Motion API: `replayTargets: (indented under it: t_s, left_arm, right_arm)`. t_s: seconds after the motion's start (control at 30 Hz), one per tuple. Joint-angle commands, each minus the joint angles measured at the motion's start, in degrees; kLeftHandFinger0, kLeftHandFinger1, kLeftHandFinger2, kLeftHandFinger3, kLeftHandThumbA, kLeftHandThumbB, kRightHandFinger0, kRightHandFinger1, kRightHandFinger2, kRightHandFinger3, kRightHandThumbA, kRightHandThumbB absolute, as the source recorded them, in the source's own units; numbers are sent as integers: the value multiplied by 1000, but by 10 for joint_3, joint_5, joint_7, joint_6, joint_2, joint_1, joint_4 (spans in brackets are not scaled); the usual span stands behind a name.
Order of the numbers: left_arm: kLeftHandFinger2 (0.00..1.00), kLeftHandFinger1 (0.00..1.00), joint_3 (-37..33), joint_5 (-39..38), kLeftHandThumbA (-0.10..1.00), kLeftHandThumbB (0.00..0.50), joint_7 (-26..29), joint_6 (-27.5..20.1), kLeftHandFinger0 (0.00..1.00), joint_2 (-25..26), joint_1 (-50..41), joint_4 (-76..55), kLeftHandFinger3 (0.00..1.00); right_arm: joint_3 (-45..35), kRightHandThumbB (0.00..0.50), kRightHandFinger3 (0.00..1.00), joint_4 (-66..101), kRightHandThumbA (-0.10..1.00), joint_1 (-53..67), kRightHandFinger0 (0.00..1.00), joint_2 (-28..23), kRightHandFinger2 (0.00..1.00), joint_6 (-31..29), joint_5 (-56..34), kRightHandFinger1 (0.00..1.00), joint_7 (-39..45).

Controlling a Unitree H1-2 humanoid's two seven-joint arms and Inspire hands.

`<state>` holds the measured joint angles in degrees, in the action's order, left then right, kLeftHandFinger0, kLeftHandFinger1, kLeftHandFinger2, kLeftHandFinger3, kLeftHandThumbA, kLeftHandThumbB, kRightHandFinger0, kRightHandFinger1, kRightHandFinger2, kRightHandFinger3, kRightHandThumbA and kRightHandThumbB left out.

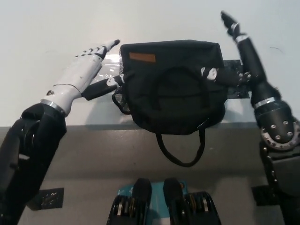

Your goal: A soft travel bag is kept infront of the robot in the middle of the desk and the robot uses both its hands to press it to reduce its size

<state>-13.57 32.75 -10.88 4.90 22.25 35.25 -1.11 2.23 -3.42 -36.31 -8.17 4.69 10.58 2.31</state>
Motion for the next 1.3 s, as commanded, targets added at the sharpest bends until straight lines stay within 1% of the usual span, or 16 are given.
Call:
replayTargets:
  t_s: [0.0, 0.07, 0.13, 0.23, 0.33, 0.43, 0.6, 0.7, 0.73, 0.83, 0.93, 1.0, 1.07, 1.1, 1.2, 1.27]
  left_arm:
    - [1000, 1000, 68, -133, 1000, 284, -49, 76, 1000, -7, -18, -258, 1000]
    - [1000, 1000, 87, -165, 1000, 295, -39, 86, 1000, -15, -51, -308, 1000]
    - [1000, 1000, 100, -178, 1000, 303, -29, 87, 1000, -19, -80, -358, 1000]
    - [1000, 1000, 117, -217, 1000, 256, 2, 56, 1000, -31, -121, -397, 1000]
    - [1000, 1000, 130, -254, 1000, 272, 32, 30, 1000, -48, -186, -437, 1000]
    - [1000, 1000, 136, -275, 1000, 246, 49, -10, 1000, -48, -267, -468, 1000]
    - [1000, 1000, 144, -283, 1000, 271, 69, -70, 1000, -71, -378, -461, 1000]
    - [1000, 1000, 150, -287, 1000, 247, 69, -112, 1000, -84, -432, -440, 1000]
    - [1000, 1000, 153, -289, 1000, 233, 69, -136, 1000, -89, -447, -422, 1000]
    - [1000, 1000, 158, -299, 1000, 306, 60, -127, 1000, -103, -485, -398, 1000]
    - [1000, 1000, 156, -309, 1000, 215, 52, -194, 1000, -113, -492, -330, 1000]
    - [1000, 1000, 154, -300, 1000, 230, 43, -206, 1000, -112, -497, -295, 1000]
    - [1000, 1000, 150, -301, 1000, 293, 39, -193, 1000, -121, -502, -260, 1000]
    - [1000, 1000, 146, -291, 1000, 287, 39, -198, 1000, -123, -503, -239, 1000]
    - [1000, 1000, 139, -271, 1000, 213, 43, -234, 1000, -130, -502, -174, 1000]
    - [1000, 1000, 135, -270, 1000, 226, 45, -242, 1000, -139, -491, -125, 1000]
  right_arm:
    - [-65, 187, 1000, 301, 1000, -41, 1000, -37, 1000, 122, -144, 1000, 39]
    - [-75, 213, 1000, 357, 1000, -26, 1000, -40, 1000, 132, -162, 1000, 31]
    - [-82, 169, 1000, 420, 1000, -5, 1000, -50, 1000, 121, -175, 1000, 23]
    - [-80, 199, 1000, 488, 1000, 38, 1000, -49, 1000, 121, -180, 1000, 13]
    - [-68, 214, 1000, 557, 1000, 108, 1000, -41, 1000, 112, -178, 1000, 3]
    - [-44, 166, 1000, 578, 1000, 215, 1000, -25, 1000, 45, -165, 1000, 1]
    - [-2, 127, 1000, 525, 1000, 326, 1000, 5, 1000, -87, -125, 1000, 9]
    - [20, 145, 1000, 485, 1000, 368, 1000, 16, 1000, -129, -104, 1000, 11]
    - [27, 120, 1000, 465, 1000, 381, 1000, 13, 1000, -150, -113, 1000, 19]
    - [35, 184, 1000, 420, 1000, 420, 1000, 16, 1000, -152, -89, 1000, 17]
    - [42, 114, 1000, 352, 1000, 438, 1000, 26, 1000, -179, -87, 1000, 13]
    - [42, 82, 1000, 293, 1000, 438, 1000, 34, 1000, -210, -92, 1000, 9]
    - [38, 35, 1000, 216, 1000, 435, 1000, 44, 1000, -255, -88, 1000, 0]
    - [36, 7, 1000, 182, 1000, 435, 1000, 48, 1000, -277, -90, 1000, -2]
    - [28, 8, 1000, 119, 1000, 442, 1000, 54, 1000, -284, -103, 1000, -1]
    - [20, 10, 1000, 75, 1000, 439, 1000, 57, 1000, -284, -88, 1000, -12]
